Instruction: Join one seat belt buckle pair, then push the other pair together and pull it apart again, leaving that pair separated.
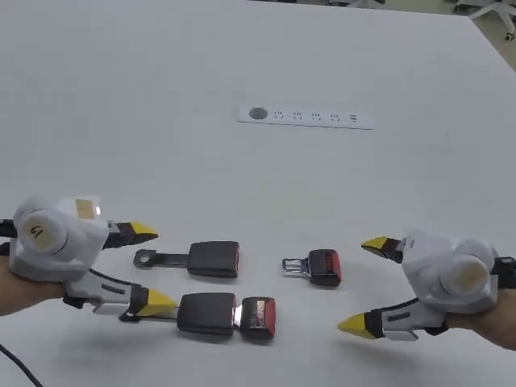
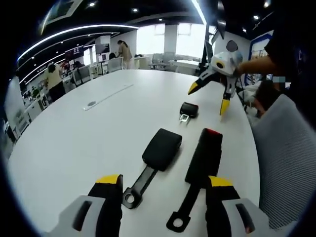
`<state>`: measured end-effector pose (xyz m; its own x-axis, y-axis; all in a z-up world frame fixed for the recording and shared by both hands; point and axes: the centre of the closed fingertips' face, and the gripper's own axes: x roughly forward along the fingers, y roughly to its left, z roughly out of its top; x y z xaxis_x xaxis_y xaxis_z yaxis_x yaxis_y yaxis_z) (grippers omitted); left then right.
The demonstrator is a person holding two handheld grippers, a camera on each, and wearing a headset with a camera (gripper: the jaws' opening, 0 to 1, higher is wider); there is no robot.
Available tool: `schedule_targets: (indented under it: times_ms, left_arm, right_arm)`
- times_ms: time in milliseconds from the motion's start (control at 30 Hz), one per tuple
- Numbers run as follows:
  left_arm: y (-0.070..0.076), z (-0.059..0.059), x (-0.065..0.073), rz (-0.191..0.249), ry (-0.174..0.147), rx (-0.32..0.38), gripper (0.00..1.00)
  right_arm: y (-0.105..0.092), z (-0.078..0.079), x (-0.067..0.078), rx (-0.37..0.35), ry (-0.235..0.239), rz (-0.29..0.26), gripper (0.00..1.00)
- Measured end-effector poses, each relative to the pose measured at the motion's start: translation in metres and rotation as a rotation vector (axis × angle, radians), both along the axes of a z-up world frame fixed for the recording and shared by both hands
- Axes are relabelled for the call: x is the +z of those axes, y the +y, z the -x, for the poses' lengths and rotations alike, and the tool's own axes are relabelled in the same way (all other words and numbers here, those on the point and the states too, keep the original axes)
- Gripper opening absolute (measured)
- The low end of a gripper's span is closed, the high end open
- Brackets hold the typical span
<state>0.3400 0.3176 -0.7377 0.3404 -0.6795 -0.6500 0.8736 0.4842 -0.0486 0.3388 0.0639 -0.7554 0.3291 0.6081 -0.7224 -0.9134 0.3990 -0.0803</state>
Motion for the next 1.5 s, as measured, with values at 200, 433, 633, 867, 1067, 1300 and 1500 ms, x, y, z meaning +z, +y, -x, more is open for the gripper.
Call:
schedule_targets:
  times_ms: [200,433,633,867,1067,1300,1500]
  left_arm:
    - [0.002,0.011,0.008,0.065,-0.040,0.055,0.74]
    - [0.001,0.023,0.008,0.086,-0.066,0.095,0.82]
    - [0.009,0.023,0.005,0.111,-0.084,0.161,0.90]
    - [0.003,0.031,0.011,0.176,-0.100,0.225,1.00]
    - [-0.003,0.041,0.011,0.200,-0.095,0.250,1.00]
    - [-0.005,0.044,0.010,0.199,-0.095,0.260,1.00]
    - [-0.006,0.043,0.014,0.208,-0.106,0.255,1.00]
  right_arm:
    - [0.005,0.012,0.002,-0.053,-0.003,-0.056,0.86]
    - [0.014,0.022,0.012,-0.117,-0.030,-0.137,0.91]
    - [0.016,0.025,0.015,-0.167,-0.048,-0.191,0.99]
    - [0.017,0.032,0.013,-0.192,-0.032,-0.241,0.99]
    - [0.023,0.036,0.014,-0.201,-0.032,-0.287,0.99]
    - [0.024,0.034,0.013,-0.215,-0.045,-0.290,0.99]
    - [0.024,0.034,0.013,-0.212,-0.052,-0.299,0.99]
